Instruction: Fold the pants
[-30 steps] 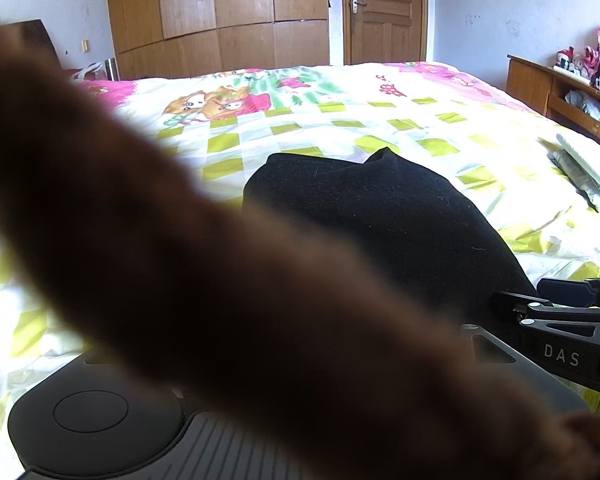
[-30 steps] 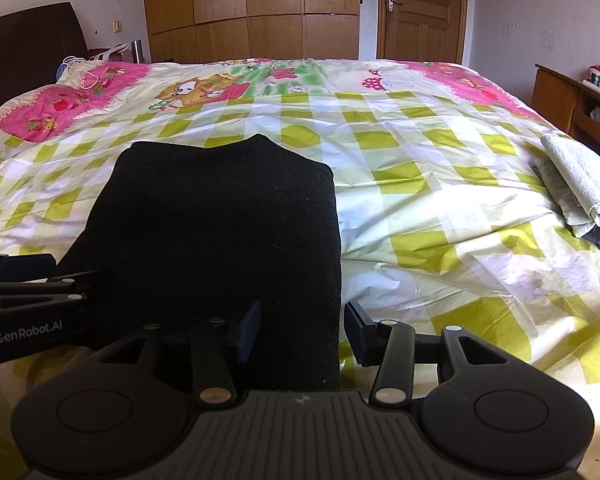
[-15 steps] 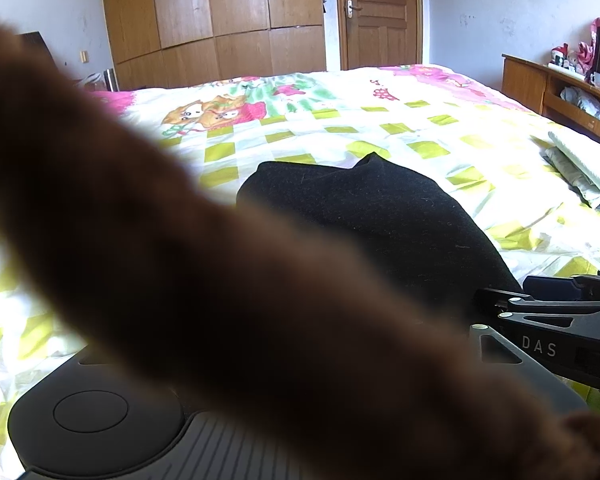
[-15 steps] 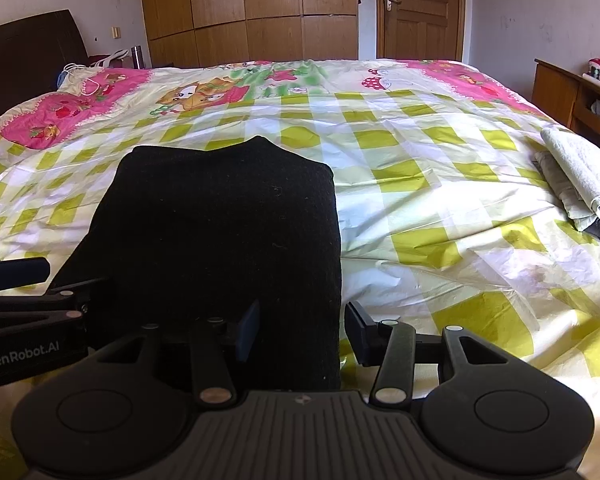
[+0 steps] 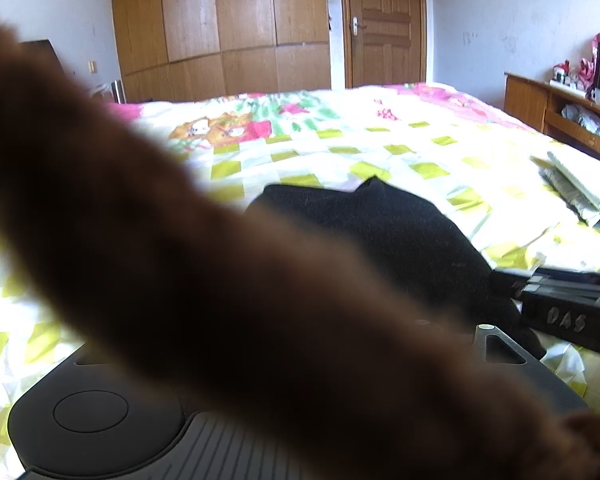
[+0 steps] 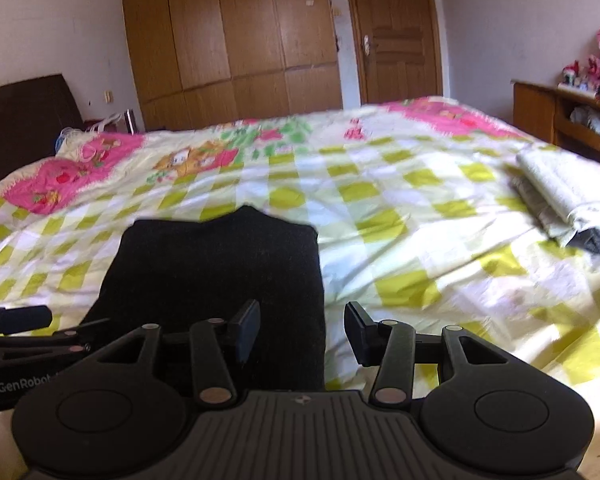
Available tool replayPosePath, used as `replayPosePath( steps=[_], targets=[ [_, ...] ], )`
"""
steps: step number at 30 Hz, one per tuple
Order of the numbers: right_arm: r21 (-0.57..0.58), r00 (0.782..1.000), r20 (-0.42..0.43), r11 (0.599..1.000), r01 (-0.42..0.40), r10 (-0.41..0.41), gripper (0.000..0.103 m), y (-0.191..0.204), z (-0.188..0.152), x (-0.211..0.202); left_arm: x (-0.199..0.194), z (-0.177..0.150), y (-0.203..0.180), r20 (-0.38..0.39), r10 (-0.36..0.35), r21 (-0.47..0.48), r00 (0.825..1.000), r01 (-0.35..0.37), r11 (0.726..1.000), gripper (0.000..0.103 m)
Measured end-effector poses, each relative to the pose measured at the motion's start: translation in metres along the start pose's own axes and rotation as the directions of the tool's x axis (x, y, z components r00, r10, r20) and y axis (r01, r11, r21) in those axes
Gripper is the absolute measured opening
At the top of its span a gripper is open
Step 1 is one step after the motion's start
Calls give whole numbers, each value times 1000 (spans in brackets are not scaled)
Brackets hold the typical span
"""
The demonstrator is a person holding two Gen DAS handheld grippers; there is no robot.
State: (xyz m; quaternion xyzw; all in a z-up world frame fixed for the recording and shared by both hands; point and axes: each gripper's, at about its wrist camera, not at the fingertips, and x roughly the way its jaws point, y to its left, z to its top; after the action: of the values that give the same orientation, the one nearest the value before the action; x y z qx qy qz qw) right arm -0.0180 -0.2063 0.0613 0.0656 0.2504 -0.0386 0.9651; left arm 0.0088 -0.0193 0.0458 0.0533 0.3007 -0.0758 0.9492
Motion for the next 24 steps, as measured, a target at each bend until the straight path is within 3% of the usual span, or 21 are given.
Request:
replayPosePath(
  steps=[4, 9, 12, 17, 24],
  targets=[
    [-82, 973, 226, 995, 58, -38, 58, 13, 1, -31, -10, -1, -1, 74, 13, 14, 997, -15, 1000, 80],
    [-121, 962, 272, 991, 52, -17, 58, 22, 3, -33, -17, -2, -2, 126, 17, 34, 992, -21, 999, 80],
    [-112, 974, 227, 993, 38, -12, 58, 19, 4, -24, -16, -1, -2, 131, 11, 29, 991, -15, 999, 82],
    [-42, 999, 38, 999, -19, 21, 58, 8, 3, 0, -7, 0, 0, 80, -20, 5, 997, 20, 1000, 85],
    [-49, 990, -142, 999, -16, 9, 59, 12, -2, 10, -3, -5, -4, 34, -22, 15, 999, 21, 1000, 90]
  ],
)
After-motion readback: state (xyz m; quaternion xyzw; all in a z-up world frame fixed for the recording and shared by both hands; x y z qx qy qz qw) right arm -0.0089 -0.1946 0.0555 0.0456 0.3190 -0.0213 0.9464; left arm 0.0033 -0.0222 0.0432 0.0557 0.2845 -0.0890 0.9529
